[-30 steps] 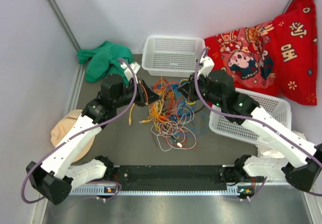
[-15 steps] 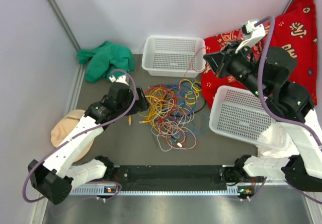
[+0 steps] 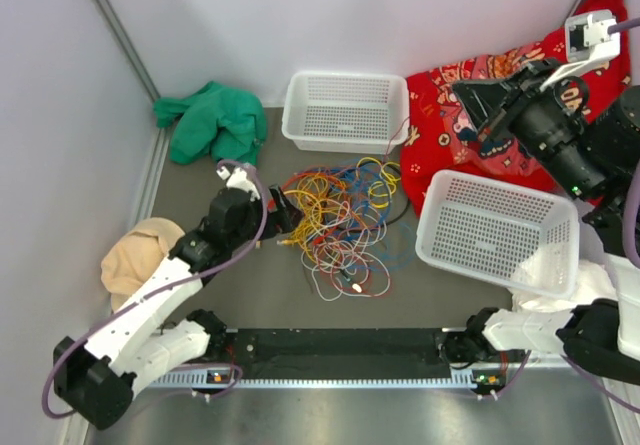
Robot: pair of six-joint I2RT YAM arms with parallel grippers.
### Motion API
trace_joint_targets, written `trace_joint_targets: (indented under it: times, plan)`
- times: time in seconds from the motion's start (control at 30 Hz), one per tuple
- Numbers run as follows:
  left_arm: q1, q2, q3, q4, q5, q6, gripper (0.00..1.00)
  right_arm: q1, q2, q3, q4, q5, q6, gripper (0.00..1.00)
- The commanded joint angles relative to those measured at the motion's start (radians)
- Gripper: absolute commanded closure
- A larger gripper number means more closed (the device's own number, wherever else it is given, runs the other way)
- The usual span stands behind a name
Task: Untangle the cables
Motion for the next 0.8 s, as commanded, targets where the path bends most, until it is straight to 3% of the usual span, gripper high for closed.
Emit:
trace_joint_targets:
  times: [0.0,0.1,0.3,0.5,0.63,0.77]
  plan:
    - [-0.010,-0.114,-0.154,0.546,0.060,-0.030,0.01,0.012,0.012,0.013,-0.026,-0.065,0.064,1.00]
    - [-0.050,-0.105,-0.220,0.817,0.059,-0.002,0.01,0.012,0.015,0.012,-0.023,-0.108,0.117,1.00]
    - [-0.185,0.041,-0.153,1.015,0.082,0.180,0.01,0.011,-0.002,-0.032,-0.003,-0.183,0.195,1.00]
    - [-0.294,0.220,-0.090,1.108,0.094,0.343,0.01,0.012,-0.018,-0.125,0.020,-0.229,0.246,1.00]
    - [-0.303,0.282,-0.090,1.160,0.021,0.403,0.01,0.012,-0.025,-0.144,0.012,-0.240,0.258,1.00]
    - [-0.305,0.331,-0.086,1.157,-0.153,0.447,0.03,0.012,-0.031,-0.145,0.000,-0.241,0.266,1.00]
